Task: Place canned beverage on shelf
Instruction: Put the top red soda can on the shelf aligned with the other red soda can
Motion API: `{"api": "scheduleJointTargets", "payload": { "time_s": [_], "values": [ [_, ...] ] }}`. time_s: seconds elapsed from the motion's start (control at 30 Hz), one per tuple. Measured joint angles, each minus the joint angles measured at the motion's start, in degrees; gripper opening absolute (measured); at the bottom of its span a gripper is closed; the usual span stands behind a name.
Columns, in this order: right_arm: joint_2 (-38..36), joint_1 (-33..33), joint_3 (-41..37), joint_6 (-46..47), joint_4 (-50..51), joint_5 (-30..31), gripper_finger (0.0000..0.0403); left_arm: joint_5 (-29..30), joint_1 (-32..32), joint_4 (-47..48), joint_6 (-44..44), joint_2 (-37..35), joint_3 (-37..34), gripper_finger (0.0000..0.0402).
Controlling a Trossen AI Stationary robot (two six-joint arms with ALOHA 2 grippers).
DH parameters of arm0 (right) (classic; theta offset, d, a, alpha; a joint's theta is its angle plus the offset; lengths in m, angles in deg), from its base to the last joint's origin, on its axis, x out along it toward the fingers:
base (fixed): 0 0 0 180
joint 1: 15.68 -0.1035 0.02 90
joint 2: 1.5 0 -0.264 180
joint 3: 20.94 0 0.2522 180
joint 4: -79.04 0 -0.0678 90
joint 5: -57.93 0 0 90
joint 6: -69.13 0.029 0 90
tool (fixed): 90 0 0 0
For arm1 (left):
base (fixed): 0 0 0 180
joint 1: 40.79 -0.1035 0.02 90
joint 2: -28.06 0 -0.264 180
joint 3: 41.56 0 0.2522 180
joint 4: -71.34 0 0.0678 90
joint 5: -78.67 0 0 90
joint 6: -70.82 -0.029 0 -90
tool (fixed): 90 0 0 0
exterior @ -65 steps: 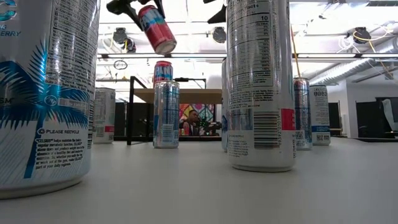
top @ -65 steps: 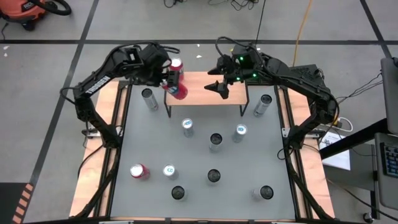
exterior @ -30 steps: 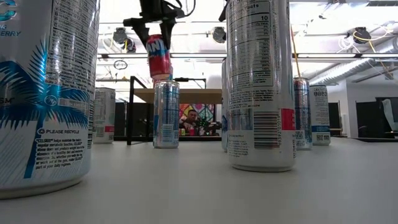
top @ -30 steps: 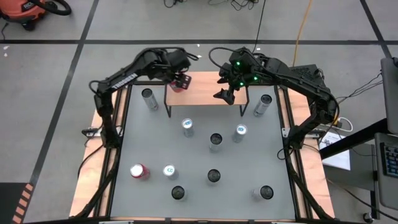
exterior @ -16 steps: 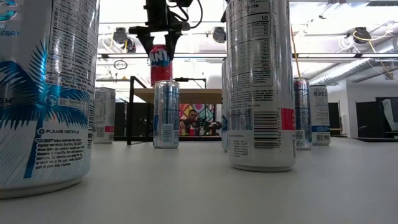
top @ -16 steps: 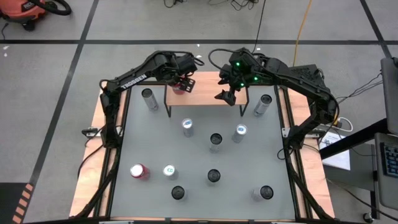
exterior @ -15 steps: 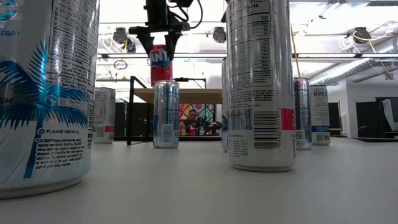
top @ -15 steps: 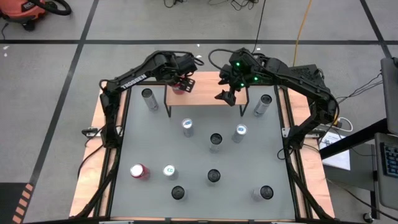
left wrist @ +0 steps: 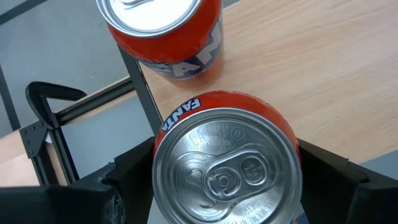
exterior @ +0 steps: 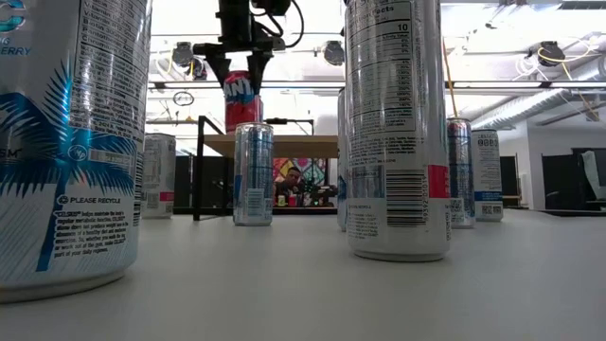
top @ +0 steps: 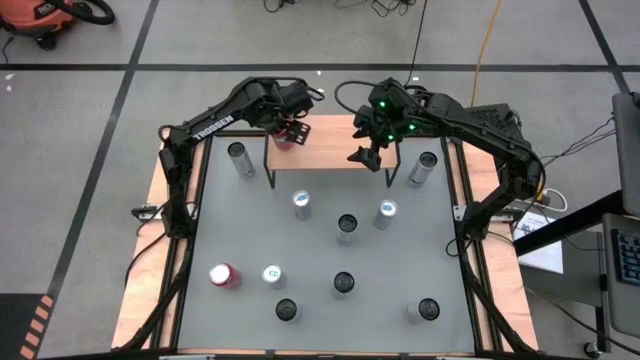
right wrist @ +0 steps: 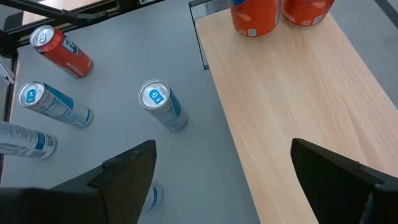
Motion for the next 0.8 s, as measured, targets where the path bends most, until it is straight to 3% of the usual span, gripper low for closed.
{"api": "scheduleJointTargets", "payload": {
  "time_s": [0.8],
  "values": [
    [0.00,0.00,-0.02,0.26,-0.02,0.02,0.0343,-0.89,-0.42,-0.02,-0.06,0.48,0.02,0.0302]
  ]
}}
